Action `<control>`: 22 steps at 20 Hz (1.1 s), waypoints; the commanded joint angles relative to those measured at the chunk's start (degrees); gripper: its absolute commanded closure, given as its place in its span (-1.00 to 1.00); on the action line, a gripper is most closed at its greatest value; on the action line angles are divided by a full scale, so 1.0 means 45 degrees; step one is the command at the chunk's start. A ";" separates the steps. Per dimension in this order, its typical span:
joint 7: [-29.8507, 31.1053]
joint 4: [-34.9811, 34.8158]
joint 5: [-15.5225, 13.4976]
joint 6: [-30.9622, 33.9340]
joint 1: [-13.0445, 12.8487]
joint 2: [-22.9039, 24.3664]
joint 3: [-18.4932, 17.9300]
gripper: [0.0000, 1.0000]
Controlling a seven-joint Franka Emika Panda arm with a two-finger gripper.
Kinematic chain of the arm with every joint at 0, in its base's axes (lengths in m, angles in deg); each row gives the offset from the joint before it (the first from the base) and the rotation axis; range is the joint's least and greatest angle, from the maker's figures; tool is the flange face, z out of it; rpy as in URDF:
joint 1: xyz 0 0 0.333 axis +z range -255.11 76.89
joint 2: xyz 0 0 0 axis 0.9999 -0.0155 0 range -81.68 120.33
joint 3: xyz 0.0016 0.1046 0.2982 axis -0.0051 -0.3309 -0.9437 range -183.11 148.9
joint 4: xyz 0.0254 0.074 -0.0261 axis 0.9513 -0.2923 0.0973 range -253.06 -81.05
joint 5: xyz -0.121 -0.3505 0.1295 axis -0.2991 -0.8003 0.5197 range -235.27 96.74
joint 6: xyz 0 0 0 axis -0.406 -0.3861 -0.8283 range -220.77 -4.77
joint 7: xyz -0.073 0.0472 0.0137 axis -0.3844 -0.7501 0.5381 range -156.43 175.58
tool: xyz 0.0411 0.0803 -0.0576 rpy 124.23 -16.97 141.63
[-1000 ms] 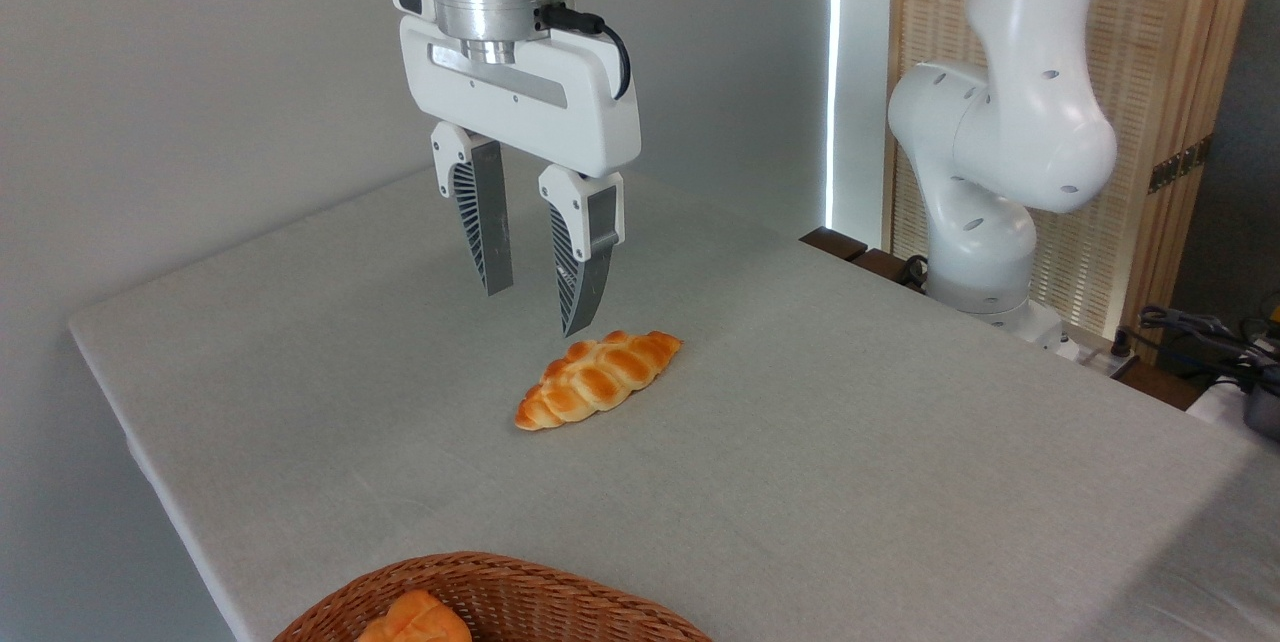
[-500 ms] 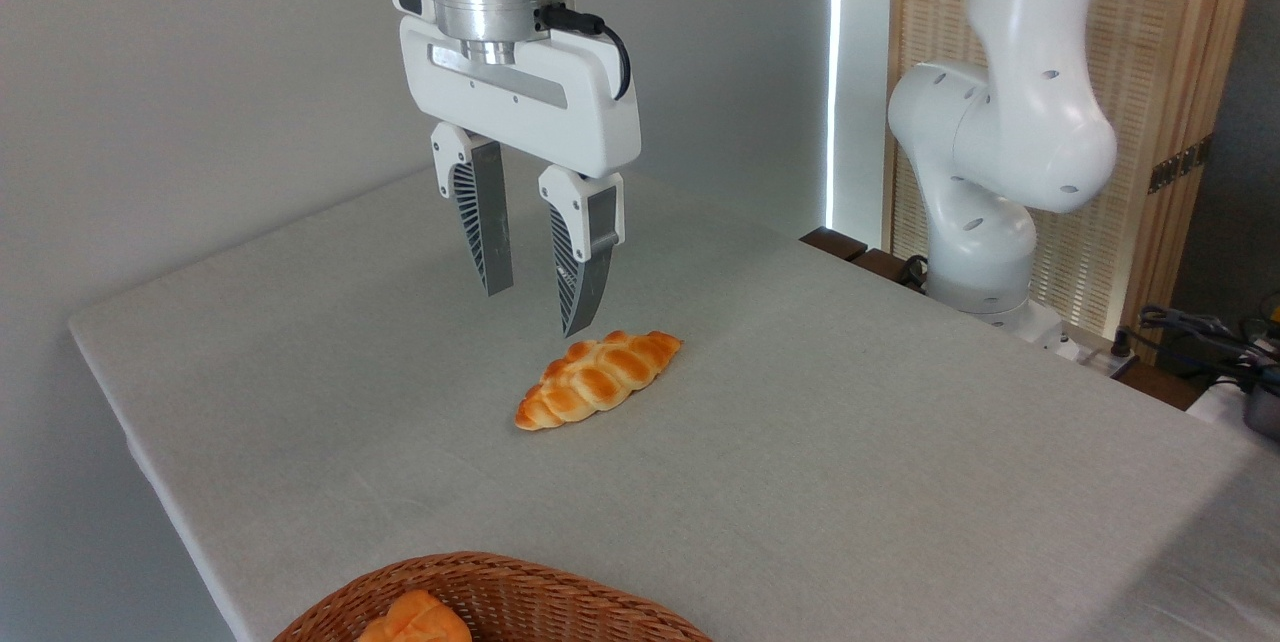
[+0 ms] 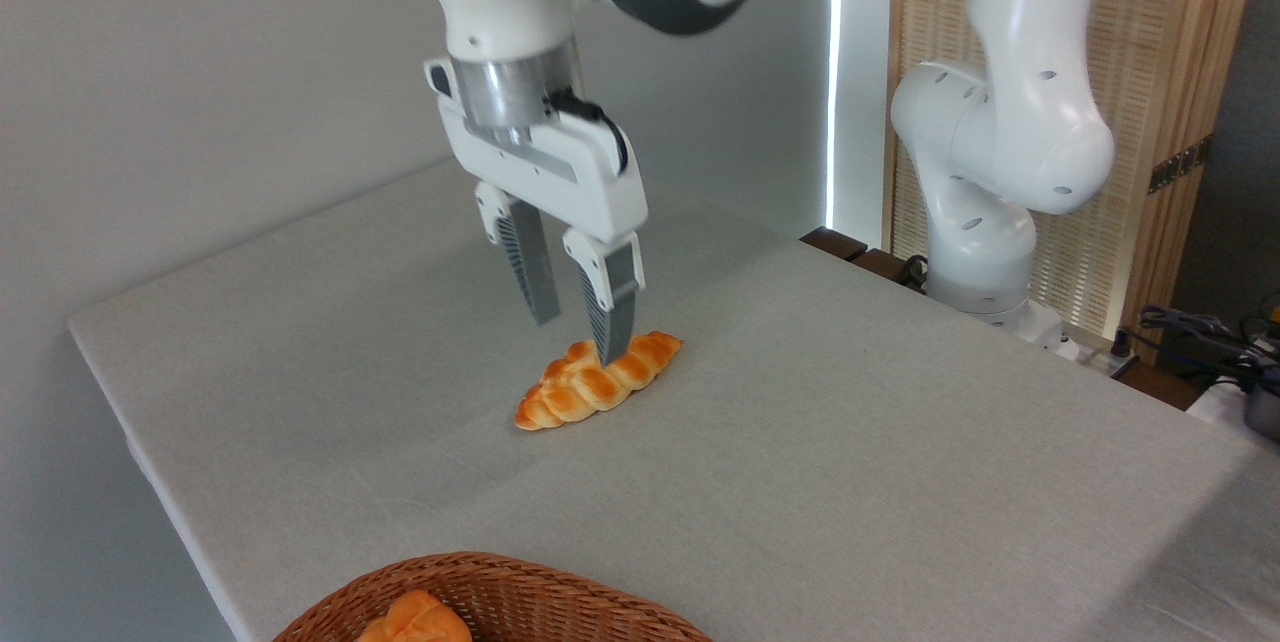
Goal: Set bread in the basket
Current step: 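Lower the open gripper onto the braided bread roll and close it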
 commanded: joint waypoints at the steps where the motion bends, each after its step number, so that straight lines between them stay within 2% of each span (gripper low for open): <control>1: -0.0474 -0.1398 0.0028 -0.0723 -0.0341 0.0662 -0.0152 -1.00; 7: -0.0319 -0.2942 -0.0186 -0.2304 -0.1201 0.0604 -0.0152 -1.00; 10: -0.0298 -0.3021 -0.1198 -0.2910 -0.1320 0.0506 -0.0152 -1.00; 11: -0.0279 -0.3021 -0.1357 -0.2931 -0.1339 0.0428 -0.0152 -1.00; 13: -0.0279 -0.3021 -0.1378 -0.2951 -0.1378 0.0175 -0.0152 -1.00; 15: -0.0298 -0.3021 -0.1223 -0.2951 -0.1728 -0.0099 -0.0152 -1.00; 16: -0.0318 -0.3002 -0.1164 -0.2970 -0.1730 -0.0235 -0.0152 -1.00; 18: -0.0299 -0.2982 -0.0522 -0.2970 -0.1730 -0.0450 -0.0152 -1.00; 22: -0.0260 -0.2982 -0.0441 -0.3399 -0.1750 -0.0900 -0.0113 -1.00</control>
